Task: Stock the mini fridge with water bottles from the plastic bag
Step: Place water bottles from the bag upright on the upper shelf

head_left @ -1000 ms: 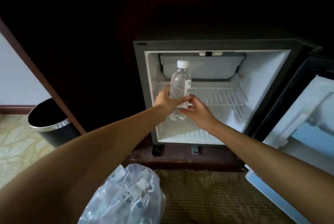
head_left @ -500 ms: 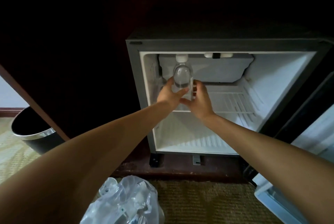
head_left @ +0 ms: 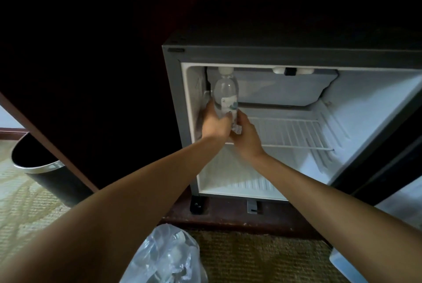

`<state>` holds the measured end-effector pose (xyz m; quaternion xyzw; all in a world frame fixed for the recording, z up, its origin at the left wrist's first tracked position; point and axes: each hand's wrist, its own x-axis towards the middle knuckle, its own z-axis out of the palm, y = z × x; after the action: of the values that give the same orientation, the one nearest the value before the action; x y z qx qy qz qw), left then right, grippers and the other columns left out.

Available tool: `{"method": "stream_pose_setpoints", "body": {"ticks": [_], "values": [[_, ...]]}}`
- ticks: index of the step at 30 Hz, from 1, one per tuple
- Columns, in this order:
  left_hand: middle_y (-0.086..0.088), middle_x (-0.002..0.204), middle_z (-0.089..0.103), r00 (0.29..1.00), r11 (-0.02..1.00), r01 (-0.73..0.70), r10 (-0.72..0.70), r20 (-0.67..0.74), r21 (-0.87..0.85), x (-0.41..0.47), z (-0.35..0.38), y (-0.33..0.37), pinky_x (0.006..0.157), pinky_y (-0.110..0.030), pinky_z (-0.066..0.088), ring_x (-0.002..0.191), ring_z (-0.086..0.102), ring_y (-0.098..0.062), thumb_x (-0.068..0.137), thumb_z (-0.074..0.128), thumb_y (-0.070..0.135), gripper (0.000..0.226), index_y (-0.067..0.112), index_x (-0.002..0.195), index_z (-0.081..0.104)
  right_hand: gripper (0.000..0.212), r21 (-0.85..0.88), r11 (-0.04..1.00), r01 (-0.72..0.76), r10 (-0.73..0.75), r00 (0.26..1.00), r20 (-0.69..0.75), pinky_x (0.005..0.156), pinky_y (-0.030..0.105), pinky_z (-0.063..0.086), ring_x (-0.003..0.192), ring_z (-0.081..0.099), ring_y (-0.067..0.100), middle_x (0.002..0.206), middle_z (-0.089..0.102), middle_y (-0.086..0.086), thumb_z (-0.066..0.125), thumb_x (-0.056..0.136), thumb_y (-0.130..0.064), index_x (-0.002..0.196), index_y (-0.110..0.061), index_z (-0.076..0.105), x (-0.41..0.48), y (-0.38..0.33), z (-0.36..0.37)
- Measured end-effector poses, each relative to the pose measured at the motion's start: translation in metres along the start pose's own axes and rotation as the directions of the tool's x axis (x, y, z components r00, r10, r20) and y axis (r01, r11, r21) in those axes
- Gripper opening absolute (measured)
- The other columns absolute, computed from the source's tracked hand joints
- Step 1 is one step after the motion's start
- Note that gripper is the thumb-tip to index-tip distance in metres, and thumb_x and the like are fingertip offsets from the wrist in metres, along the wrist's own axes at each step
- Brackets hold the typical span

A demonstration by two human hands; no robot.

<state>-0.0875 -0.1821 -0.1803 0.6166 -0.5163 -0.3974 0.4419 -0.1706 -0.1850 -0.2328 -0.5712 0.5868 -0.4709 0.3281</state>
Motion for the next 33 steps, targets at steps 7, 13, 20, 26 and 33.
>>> {"method": "stream_pose_setpoints", "body": {"ticks": [7, 13, 20, 26, 33], "values": [[-0.010, 0.128, 0.058, 0.989, 0.998, 0.011, -0.002, -0.145, 0.057, -0.002, 0.014, -0.026, 0.095, -0.038, 0.048, 0.115, 0.057, -0.027, 0.092, 0.056, 0.022, 0.054, 0.015, 0.141, 0.036, 0.035, -0.127, 0.989, 0.069, -0.072, 0.997, -0.020, 0.079, 0.034, 0.051, 0.091, 0.059, 0.017, 0.113, 0.063, 0.005, 0.066, 0.086, -0.019, 0.121, -0.016, 0.062, 0.008, 0.008, 0.000], [-0.009, 0.140, 0.046, 0.956, 0.998, 0.000, -0.019, -0.292, -0.067, -0.011, 0.030, -0.026, 0.101, -0.024, 0.041, 0.124, 0.051, -0.019, 0.098, 0.041, 0.011, 0.053, 0.020, 0.147, 0.026, 0.038, -0.174, 0.980, 0.093, -0.103, 0.993, -0.050, 0.076, 0.029, 0.049, 0.089, 0.062, 0.009, 0.108, 0.068, -0.011, 0.060, 0.085, -0.046, 0.121, -0.032, 0.060, 0.018, 0.010, 0.006], [0.007, 0.128, 0.048, 0.963, 0.997, -0.065, 0.050, -0.265, -0.047, -0.033, 0.028, -0.028, 0.084, -0.008, 0.041, 0.104, 0.051, 0.009, 0.094, 0.032, -0.004, 0.062, 0.020, 0.150, 0.022, 0.038, -0.184, 0.974, 0.130, -0.141, 0.989, -0.049, 0.067, 0.028, 0.051, 0.074, 0.063, 0.006, 0.100, 0.068, -0.014, 0.065, 0.081, -0.049, 0.114, -0.030, 0.062, 0.026, 0.017, 0.005], [0.004, 0.148, 0.037, 0.980, 0.998, -0.038, 0.029, -0.198, -0.040, -0.031, 0.019, -0.036, 0.080, 0.004, 0.029, 0.123, 0.044, -0.001, 0.087, 0.033, -0.011, 0.074, 0.024, 0.151, 0.021, 0.039, -0.187, 0.976, 0.111, -0.129, 0.988, -0.087, 0.068, 0.027, 0.048, 0.075, 0.062, 0.005, 0.101, 0.067, -0.017, 0.067, 0.079, -0.053, 0.111, -0.031, 0.060, 0.022, 0.015, 0.011], [0.006, 0.129, 0.045, 0.990, 0.995, -0.064, 0.053, -0.129, -0.078, -0.034, 0.013, -0.041, 0.053, 0.004, 0.033, 0.061, 0.043, 0.028, 0.085, 0.033, -0.013, 0.076, 0.022, 0.151, 0.021, 0.038, -0.178, 0.975, 0.134, -0.157, 0.980, -0.126, 0.068, 0.026, 0.049, 0.084, 0.063, 0.005, 0.097, 0.070, -0.013, 0.070, 0.077, -0.049, 0.111, -0.032, 0.065, 0.021, 0.015, 0.009]]}}
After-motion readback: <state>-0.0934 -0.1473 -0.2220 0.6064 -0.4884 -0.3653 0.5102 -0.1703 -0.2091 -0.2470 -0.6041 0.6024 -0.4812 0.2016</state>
